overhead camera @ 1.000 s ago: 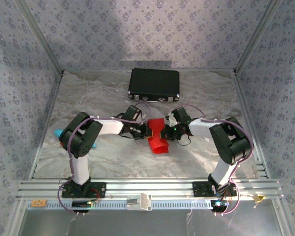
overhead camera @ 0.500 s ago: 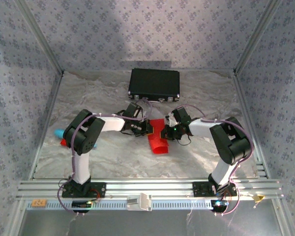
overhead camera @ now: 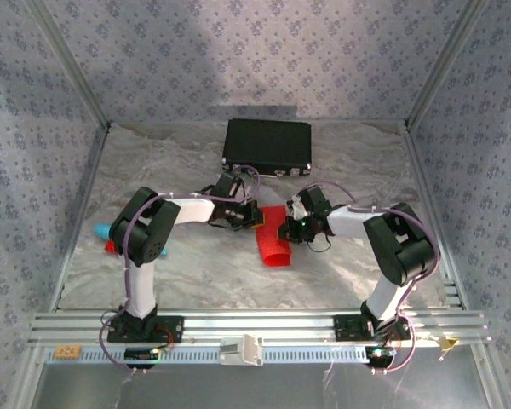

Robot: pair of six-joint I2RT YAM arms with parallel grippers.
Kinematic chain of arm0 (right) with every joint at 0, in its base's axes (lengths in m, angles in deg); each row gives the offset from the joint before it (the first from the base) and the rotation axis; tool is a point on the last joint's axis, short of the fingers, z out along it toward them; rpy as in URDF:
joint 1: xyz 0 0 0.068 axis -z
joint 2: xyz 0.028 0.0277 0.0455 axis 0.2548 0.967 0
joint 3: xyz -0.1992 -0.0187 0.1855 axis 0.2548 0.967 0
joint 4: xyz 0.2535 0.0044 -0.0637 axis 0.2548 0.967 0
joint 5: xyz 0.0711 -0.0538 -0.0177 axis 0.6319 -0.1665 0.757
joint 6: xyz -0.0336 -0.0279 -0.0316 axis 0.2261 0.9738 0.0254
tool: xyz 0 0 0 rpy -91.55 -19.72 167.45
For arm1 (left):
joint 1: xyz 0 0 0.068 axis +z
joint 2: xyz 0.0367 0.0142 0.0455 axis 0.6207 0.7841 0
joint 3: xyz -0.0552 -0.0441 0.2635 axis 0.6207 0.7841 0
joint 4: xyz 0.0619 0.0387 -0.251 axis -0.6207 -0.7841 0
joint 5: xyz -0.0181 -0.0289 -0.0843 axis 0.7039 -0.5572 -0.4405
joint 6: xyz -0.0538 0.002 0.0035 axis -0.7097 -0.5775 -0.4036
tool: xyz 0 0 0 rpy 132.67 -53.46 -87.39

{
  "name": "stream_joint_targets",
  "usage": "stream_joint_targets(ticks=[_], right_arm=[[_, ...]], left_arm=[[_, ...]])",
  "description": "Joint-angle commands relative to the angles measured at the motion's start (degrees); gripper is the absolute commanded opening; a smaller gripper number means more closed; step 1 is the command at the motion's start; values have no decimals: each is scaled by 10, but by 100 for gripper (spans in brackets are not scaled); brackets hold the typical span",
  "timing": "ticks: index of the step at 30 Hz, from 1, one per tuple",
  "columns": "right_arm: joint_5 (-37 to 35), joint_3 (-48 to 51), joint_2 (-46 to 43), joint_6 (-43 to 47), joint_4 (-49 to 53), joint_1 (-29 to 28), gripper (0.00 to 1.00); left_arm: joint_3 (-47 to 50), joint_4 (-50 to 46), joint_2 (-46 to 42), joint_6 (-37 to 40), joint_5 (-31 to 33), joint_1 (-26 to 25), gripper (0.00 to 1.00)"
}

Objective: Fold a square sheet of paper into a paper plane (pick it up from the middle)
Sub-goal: First fold the square sheet of paper in half at the center of the table.

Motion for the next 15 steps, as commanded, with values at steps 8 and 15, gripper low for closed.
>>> stream_joint_targets(ticks=[8, 15], right_arm=[[-62, 29, 21, -2, 71, 7, 0], [-62, 30, 19, 0, 72, 9, 0]], left_arm=[[-9, -9, 36, 3, 29, 10, 0], [-29, -11, 31, -19, 41, 23, 0]])
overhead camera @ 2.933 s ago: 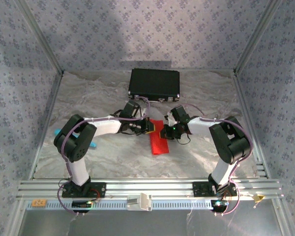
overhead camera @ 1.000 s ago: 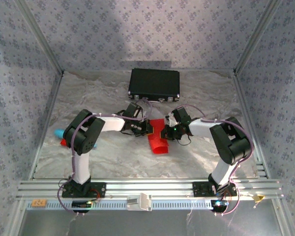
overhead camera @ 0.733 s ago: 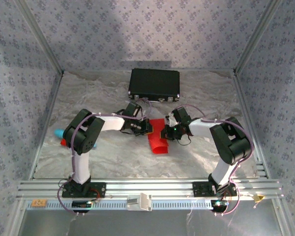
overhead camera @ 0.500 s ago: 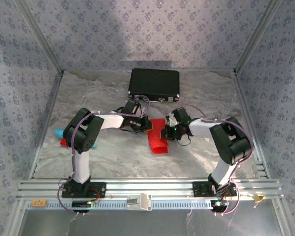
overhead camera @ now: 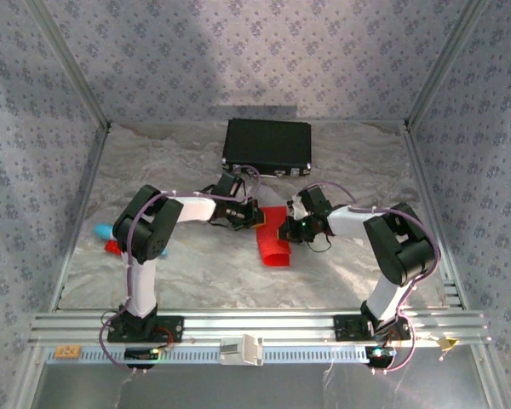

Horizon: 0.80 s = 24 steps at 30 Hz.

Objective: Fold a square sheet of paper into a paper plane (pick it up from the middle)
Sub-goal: First fold the square sheet of paper in half at the center of the table.

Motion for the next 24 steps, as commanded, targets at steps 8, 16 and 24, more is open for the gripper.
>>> stream_joint_targets(ticks=[8, 16, 24], right_arm=[[-59, 31, 14, 2, 73, 9, 0], [-61, 30, 17, 2, 74, 8, 0], [-61, 32, 17, 2, 72, 9, 0]], left_arm=[[-23, -8, -3, -18, 28, 12, 0], [-39, -21, -7, 19, -1, -6, 0], [-60, -24, 30, 32, -5, 2, 0]])
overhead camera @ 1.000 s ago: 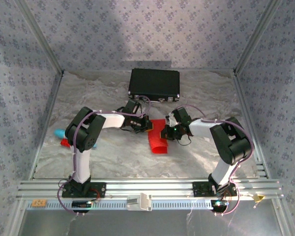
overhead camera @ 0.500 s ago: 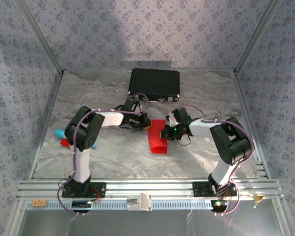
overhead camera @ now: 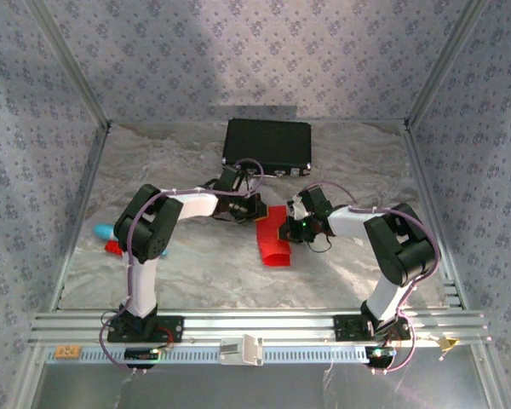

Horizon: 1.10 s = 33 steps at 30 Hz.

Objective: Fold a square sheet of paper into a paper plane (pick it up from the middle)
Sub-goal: First fold the square sheet of paper in half at the center of the table.

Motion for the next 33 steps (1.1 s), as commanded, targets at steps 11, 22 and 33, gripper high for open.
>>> stream_joint_targets(ticks=[11, 22, 33], right_arm=[[-62, 30, 19, 3, 75, 8, 0], [-55, 36, 15, 3, 71, 9, 0], [-38, 43, 10, 4, 57, 10, 0]], left_arm=[[6, 1, 39, 2, 23, 26, 0], [-12, -3, 38, -25, 64, 45, 0], [-47, -68, 39, -49, 125, 45, 0]])
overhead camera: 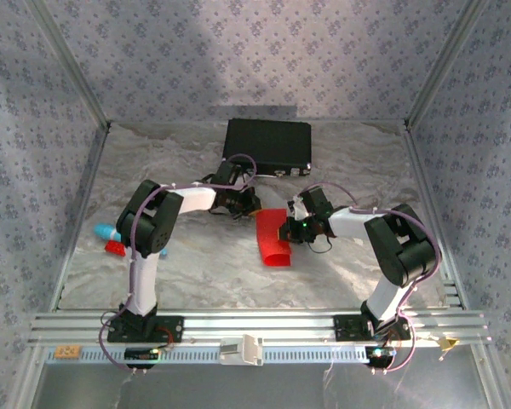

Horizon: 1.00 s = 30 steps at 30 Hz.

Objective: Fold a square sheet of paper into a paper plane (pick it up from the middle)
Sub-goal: First fold the square sheet of paper in half at the center of the table.

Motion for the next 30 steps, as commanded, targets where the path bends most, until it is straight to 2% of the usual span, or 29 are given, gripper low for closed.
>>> stream_joint_targets(ticks=[1, 16, 21, 26, 30], right_arm=[[-40, 34, 12, 4, 70, 7, 0], [-46, 40, 7, -6, 60, 10, 0], [-51, 43, 4, -12, 57, 10, 0], [-56, 44, 4, -11, 60, 11, 0], [-57, 44, 6, -11, 62, 11, 0]], left_arm=[[-17, -47, 10, -4, 76, 13, 0], [-5, -61, -69, 24, 60, -6, 1], [22, -59, -100, 41, 11, -36, 1], [103, 19, -120, -1, -72, -60, 2], [139, 54, -130, -23, -97, -73, 2]])
